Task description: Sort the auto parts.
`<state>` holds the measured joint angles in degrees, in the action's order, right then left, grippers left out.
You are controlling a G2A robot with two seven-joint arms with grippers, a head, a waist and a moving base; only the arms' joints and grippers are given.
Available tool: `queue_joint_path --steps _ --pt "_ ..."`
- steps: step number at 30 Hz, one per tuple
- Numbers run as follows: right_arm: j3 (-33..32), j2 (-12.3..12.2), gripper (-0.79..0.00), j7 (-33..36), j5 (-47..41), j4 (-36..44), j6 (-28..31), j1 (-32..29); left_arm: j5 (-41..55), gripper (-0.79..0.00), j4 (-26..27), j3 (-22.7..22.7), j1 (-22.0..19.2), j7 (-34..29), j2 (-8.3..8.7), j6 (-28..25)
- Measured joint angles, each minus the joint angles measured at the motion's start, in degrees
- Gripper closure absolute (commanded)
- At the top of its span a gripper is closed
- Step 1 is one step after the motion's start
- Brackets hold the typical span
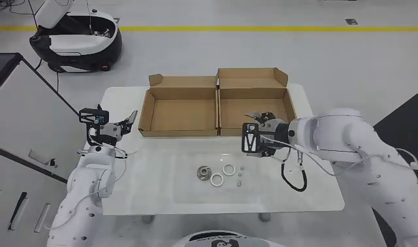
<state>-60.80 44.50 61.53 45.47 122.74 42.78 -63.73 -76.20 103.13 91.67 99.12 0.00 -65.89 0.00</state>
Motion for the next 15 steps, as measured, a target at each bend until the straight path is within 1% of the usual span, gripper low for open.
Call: queue_joint_path --steps 3,7,11,15 --pt "6.2 -2.5 -0.785 2.9 -5.3 -0.3 -2.9 5.3 0.0 -0.785 0.0 0.0 0.0 0.0 0.00 0.0" --pt "14.5 -4.9 -0.785 5.9 -11.8 -1.0 -5.9 12.7 0.0 -0.785 0.0 0.0 0.0 0.0 0.00 0.0" --pt "22.3 -6.0 -0.785 7.4 -16.4 -2.6 -7.4 19.8 0.0 -0.785 0.0 0.0 0.0 0.0 0.00 0.0" --pt "29.5 -6.0 -0.785 8.9 -21.9 -4.8 -8.9 25.8 0.0 -0.785 0.0 0.0 0.0 0.0 0.00 0.0"
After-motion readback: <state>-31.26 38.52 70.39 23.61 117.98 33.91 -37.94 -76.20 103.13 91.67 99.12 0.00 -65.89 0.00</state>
